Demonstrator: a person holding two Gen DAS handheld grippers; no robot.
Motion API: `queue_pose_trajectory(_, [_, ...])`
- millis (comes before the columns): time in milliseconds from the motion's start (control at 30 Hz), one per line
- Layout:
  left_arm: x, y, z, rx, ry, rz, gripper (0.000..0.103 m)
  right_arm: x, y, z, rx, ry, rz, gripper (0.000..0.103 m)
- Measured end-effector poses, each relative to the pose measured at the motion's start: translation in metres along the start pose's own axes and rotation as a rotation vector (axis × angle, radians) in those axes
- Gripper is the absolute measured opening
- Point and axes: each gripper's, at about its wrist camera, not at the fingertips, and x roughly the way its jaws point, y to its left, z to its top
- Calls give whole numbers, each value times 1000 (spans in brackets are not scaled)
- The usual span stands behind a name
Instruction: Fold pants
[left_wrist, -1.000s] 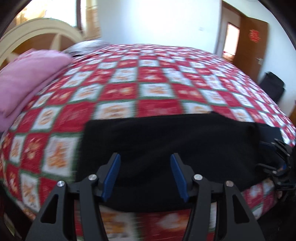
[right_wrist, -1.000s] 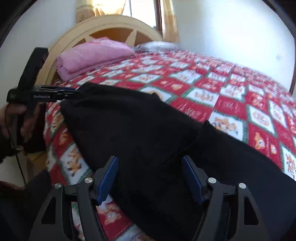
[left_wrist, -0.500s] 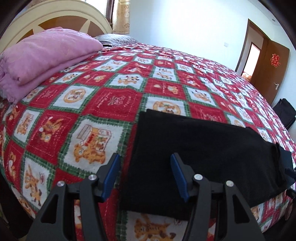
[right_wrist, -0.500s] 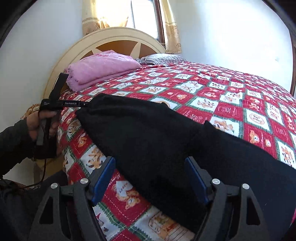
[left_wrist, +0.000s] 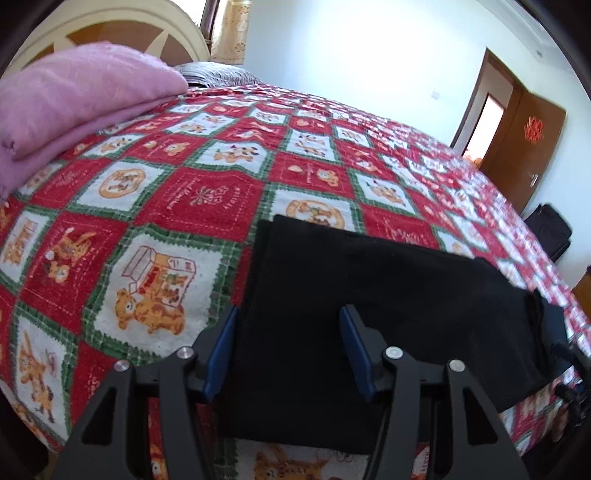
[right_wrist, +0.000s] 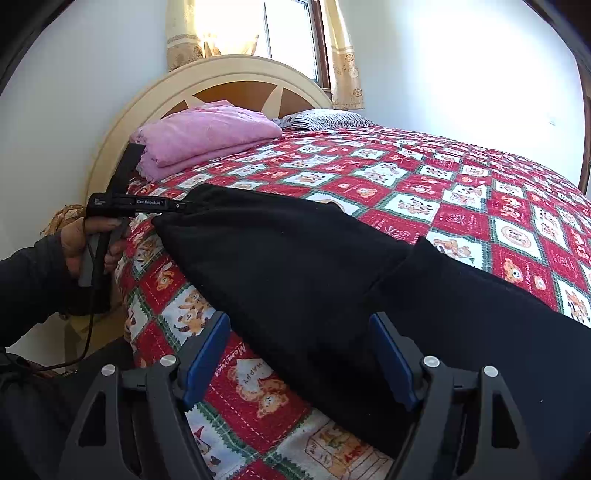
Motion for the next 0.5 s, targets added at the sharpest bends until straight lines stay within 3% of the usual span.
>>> queue_pose_trajectory(133, [1,4,2,-18,14,-40,52,-1,1,-2,1,1,-5,78])
queue_pose_trajectory(200, [-4,-1,2,-4,20,-45,34,-3,1,-3,3,-7,-7,78])
queue_pose_trajectory(233, [-6,-3,1,4,24,-57,30,-4,1,-3,4,-10,-6,78])
queue_pose_trajectory(333, [-7,-6,-1,38,16,-42,30,-2,1,-4,5,-4,-7,78])
queue_pose_trajectory(367, [-4,-2,-1,15,12,-48,35,-1,1,-4,8,0,-5,78])
queue_pose_trajectory(433, [-1,8,0,-44,7,-93,36,1,1,-6,9,6,-7,78])
queue_pose_trajectory(500, [0,14,0,-89,6,-140,26,0,3,-6,0,6,-10,78])
